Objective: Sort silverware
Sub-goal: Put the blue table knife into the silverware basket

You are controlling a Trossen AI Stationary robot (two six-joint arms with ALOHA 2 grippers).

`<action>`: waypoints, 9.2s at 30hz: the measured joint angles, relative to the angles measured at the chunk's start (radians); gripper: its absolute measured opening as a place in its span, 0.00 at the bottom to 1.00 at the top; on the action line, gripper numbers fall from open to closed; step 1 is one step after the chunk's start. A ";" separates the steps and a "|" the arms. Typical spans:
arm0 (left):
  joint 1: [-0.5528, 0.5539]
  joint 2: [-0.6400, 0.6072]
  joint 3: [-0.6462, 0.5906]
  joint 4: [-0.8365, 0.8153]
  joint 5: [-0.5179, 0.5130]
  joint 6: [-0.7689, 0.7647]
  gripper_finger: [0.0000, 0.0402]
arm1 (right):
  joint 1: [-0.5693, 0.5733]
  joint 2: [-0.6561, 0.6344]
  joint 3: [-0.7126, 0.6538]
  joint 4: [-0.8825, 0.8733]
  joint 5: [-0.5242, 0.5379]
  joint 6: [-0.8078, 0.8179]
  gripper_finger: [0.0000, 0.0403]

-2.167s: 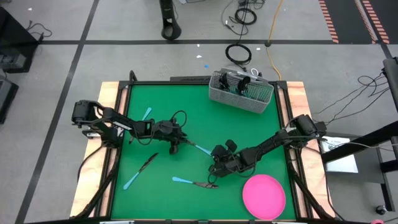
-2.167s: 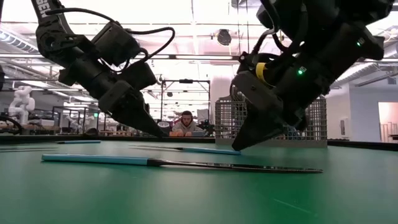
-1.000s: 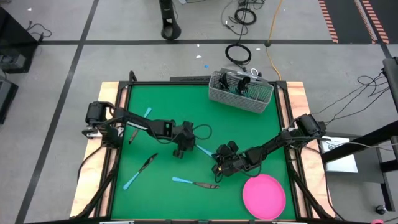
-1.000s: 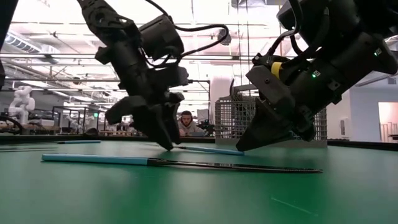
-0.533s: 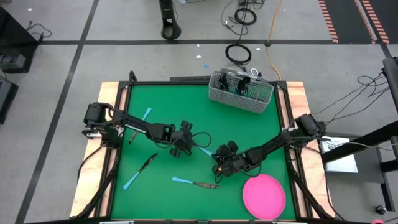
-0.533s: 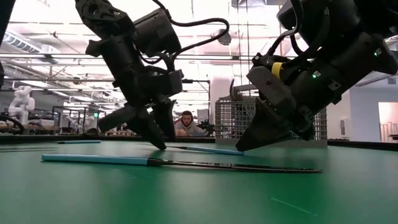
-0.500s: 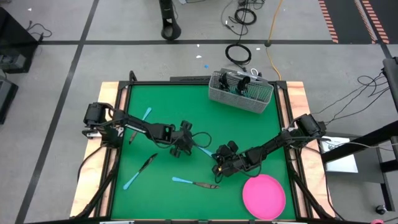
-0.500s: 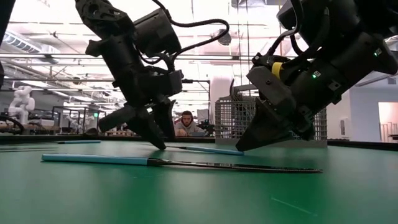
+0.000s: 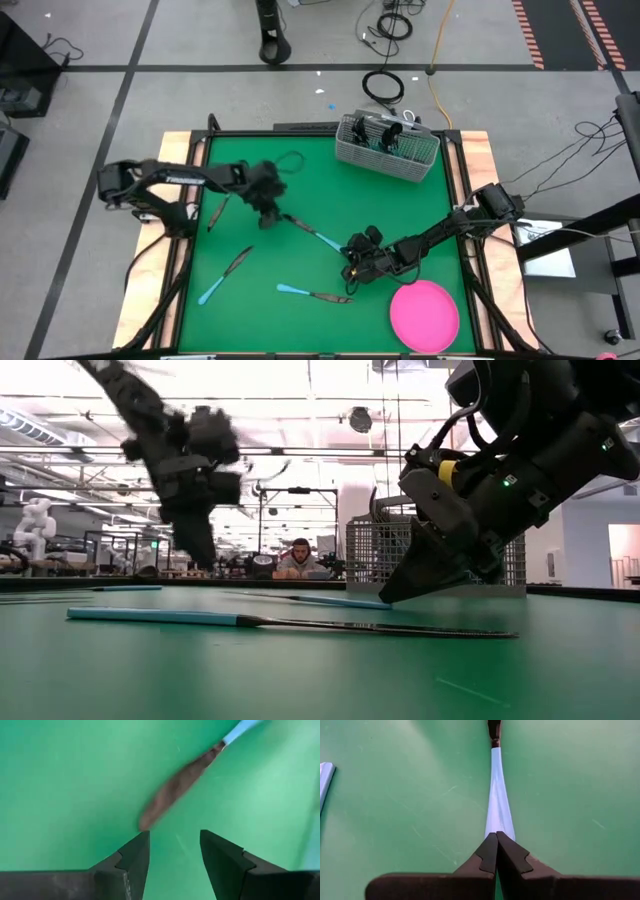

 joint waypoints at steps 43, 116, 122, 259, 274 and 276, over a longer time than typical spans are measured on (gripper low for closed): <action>0.079 0.078 -0.215 0.268 0.326 -0.617 0.44 | 0.000 0.004 -0.049 0.158 -0.028 -0.045 0.00; -0.042 -0.046 -0.206 0.574 0.405 -0.679 0.44 | 0.004 0.004 -0.048 0.166 -0.021 -0.053 0.00; -0.041 -0.046 -0.207 0.501 0.375 -0.655 0.44 | 0.004 0.004 -0.048 0.166 -0.021 -0.054 0.00; -0.131 0.126 -0.171 0.474 0.587 -0.610 0.01 | -0.001 0.005 -0.049 0.167 -0.009 -0.068 0.00; -0.129 0.125 -0.169 0.484 0.585 -0.610 0.00 | -0.002 -0.050 -0.053 0.238 0.027 -0.277 0.10; -0.130 0.125 -0.169 0.488 0.585 -0.610 0.00 | -0.002 -0.053 -0.052 0.242 0.016 -0.304 0.14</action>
